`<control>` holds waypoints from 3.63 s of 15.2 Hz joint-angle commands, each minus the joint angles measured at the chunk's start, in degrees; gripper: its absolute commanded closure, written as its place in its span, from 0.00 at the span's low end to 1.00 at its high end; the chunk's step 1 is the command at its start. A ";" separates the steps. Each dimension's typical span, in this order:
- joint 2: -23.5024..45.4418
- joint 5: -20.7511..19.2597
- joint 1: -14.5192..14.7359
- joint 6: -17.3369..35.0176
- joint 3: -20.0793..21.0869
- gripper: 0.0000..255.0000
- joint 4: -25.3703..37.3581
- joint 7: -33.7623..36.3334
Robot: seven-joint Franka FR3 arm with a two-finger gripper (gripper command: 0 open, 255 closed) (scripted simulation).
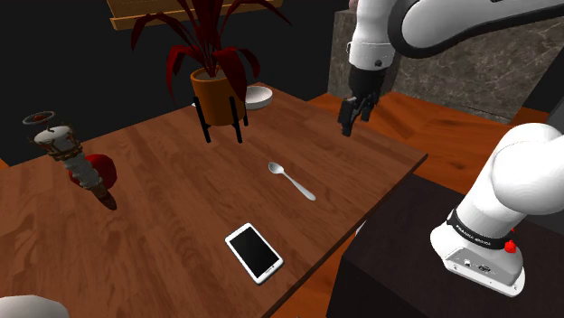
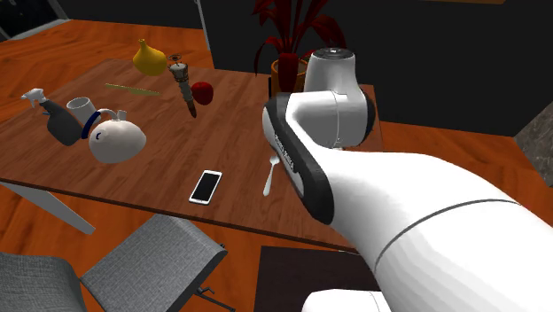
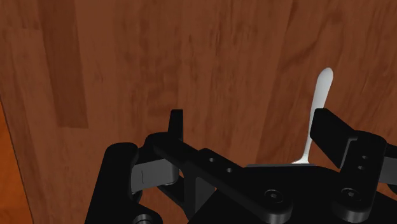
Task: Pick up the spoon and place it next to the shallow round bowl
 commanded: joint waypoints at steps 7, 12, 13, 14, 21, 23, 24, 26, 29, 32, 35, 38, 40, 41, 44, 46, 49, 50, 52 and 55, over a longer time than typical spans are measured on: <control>14.46 -3.26 -1.08 13.86 12.37 0.00 2.87 14.27; 26.09 -11.65 -3.71 19.98 19.84 0.00 7.62 26.18; 28.73 -14.15 -4.21 20.78 21.16 0.00 8.89 29.01; 31.48 -16.92 -4.63 21.39 22.36 0.00 10.28 31.99; 37.14 -22.81 -5.17 25.84 22.73 0.00 9.80 36.81; 38.15 -23.93 -5.29 26.88 22.62 0.00 9.47 37.58; 38.14 -23.92 -5.28 26.88 22.61 0.00 9.47 37.57; 38.15 -23.93 -5.28 26.88 22.60 0.00 9.47 37.58; 38.15 -23.93 -5.28 26.88 22.60 0.00 9.47 37.58; 38.14 -23.92 -5.28 26.87 22.60 1.00 9.47 37.57; 38.04 -23.83 -5.33 26.88 22.56 1.00 9.41 37.42; 38.01 -23.80 -5.32 26.85 22.56 1.00 9.41 37.40; 38.15 -23.93 -5.28 26.88 22.61 1.00 9.47 37.58; 37.51 -23.22 -5.27 26.23 22.62 1.00 9.69 36.97; 35.68 -21.26 -5.21 24.24 22.60 1.00 10.45 35.24; 34.54 -20.09 -5.14 22.87 22.52 1.00 11.03 34.19; 32.95 -18.53 -5.00 20.78 22.33 1.00 12.01 32.75; 32.45 -18.07 -4.96 20.07 22.26 1.00 12.37 32.30; 31.50 -17.20 -4.87 18.64 22.10 1.00 13.12 31.45; 30.20 -16.07 -4.73 16.47 21.83 1.00 14.34 30.30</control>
